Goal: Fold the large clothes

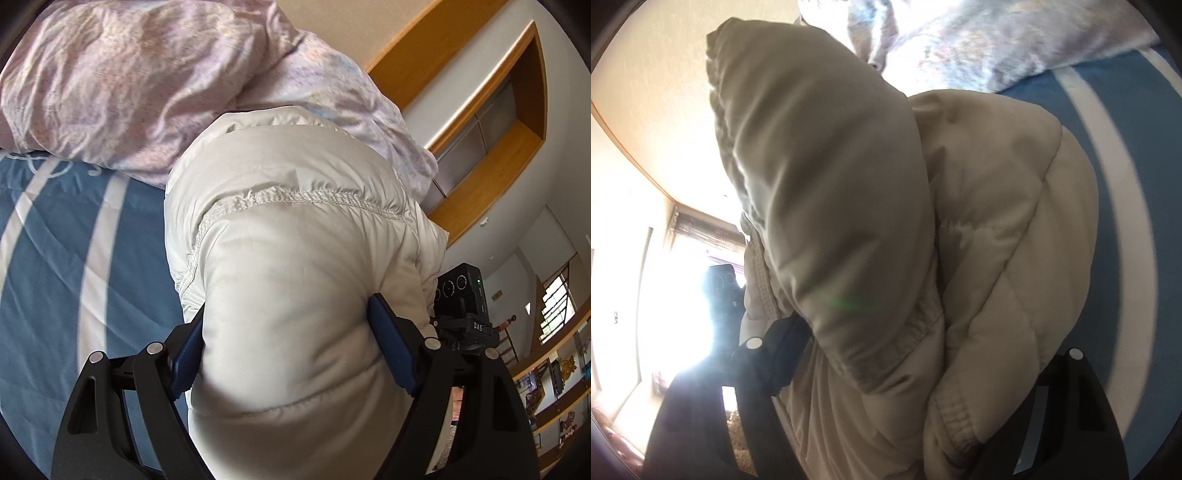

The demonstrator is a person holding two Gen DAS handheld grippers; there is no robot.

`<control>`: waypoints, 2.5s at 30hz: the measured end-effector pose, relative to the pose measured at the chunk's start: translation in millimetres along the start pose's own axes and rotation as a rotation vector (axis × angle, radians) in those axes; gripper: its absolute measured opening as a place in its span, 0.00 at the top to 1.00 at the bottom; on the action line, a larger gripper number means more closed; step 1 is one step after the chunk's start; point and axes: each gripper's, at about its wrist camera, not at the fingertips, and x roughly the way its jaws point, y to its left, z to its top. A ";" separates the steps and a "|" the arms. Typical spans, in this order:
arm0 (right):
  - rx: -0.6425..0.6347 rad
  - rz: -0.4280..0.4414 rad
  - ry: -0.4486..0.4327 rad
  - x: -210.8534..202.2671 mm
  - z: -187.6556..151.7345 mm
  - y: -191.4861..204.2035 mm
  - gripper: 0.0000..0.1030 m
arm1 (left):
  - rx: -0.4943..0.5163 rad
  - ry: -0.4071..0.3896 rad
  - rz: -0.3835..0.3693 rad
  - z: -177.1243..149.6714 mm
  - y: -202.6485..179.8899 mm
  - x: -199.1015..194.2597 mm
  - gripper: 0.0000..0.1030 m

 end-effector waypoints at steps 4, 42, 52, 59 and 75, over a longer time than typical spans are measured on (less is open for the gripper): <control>-0.018 -0.001 0.010 24.7 13.7 19.4 0.26 | -0.012 -0.017 0.029 10.6 18.4 -7.8 0.20; 0.030 -0.297 -0.186 -15.1 -69.2 50.8 0.13 | 0.504 -0.019 0.396 -33.2 -66.2 19.3 0.09; -0.069 -0.363 -0.390 -66.9 -58.5 115.5 0.18 | 0.511 -0.025 0.413 -40.4 -66.6 26.3 0.07; -0.041 -0.419 -0.339 -31.8 -44.2 101.1 0.73 | 0.495 -0.029 0.407 -41.3 -66.1 26.2 0.07; 0.104 -0.460 -0.326 0.1 -20.3 21.1 0.78 | 0.518 -0.051 0.399 -47.0 -81.2 51.2 0.02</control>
